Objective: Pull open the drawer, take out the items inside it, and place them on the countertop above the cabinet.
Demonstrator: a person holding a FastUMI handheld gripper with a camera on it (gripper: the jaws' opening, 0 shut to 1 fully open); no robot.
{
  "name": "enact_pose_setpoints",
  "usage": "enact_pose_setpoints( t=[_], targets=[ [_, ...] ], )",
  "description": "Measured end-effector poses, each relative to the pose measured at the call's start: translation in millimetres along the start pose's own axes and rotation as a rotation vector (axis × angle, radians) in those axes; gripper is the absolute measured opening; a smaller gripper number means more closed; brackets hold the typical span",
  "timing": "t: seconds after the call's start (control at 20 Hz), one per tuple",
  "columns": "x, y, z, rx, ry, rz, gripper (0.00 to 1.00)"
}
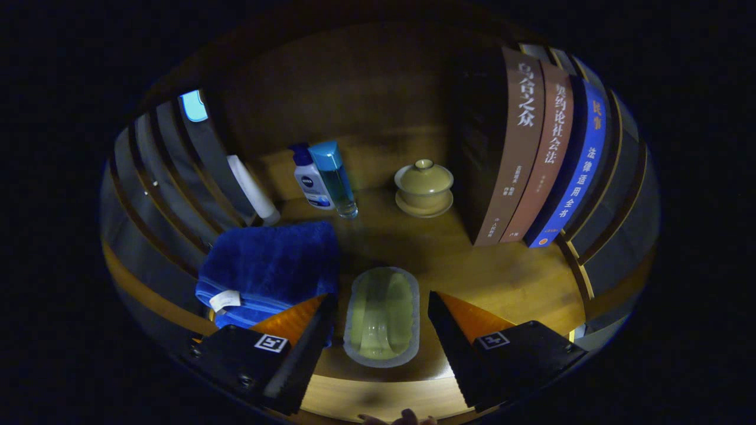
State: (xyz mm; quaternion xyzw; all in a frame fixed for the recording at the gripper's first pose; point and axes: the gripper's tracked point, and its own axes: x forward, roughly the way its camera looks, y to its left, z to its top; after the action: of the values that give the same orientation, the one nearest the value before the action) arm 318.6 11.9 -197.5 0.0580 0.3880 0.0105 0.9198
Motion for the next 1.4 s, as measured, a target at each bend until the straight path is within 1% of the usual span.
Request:
enact_pose_setpoints(
  t=[0.15,0.4,0.6,0.7,0.8,0.9,1.05,1.25,1.4],
  targets=[
    [-36,2,1,-0.009,-0.113,0.011,0.99],
    [-121,10,-22,-0.02,-0.342,0.049,0.99],
    [-193,18,-54,-0.075,-0.518,0.05,0.99],
    [-220,23,-74,-0.062,-0.584,0.073,0.99],
    [-238,21,-101,-0.063,-0.63,0.073,0.99],
    [-247,15,-131,-0.077,-0.663,0.061,0.99],
    [-246,5,-181,-0.06,-0.683,0.05,0.99],
    [-222,-18,-248,-0.013,-0.638,0.015,0.99],
    [-199,-34,-281,0.021,-0.605,-0.007,0.99]
  ],
)
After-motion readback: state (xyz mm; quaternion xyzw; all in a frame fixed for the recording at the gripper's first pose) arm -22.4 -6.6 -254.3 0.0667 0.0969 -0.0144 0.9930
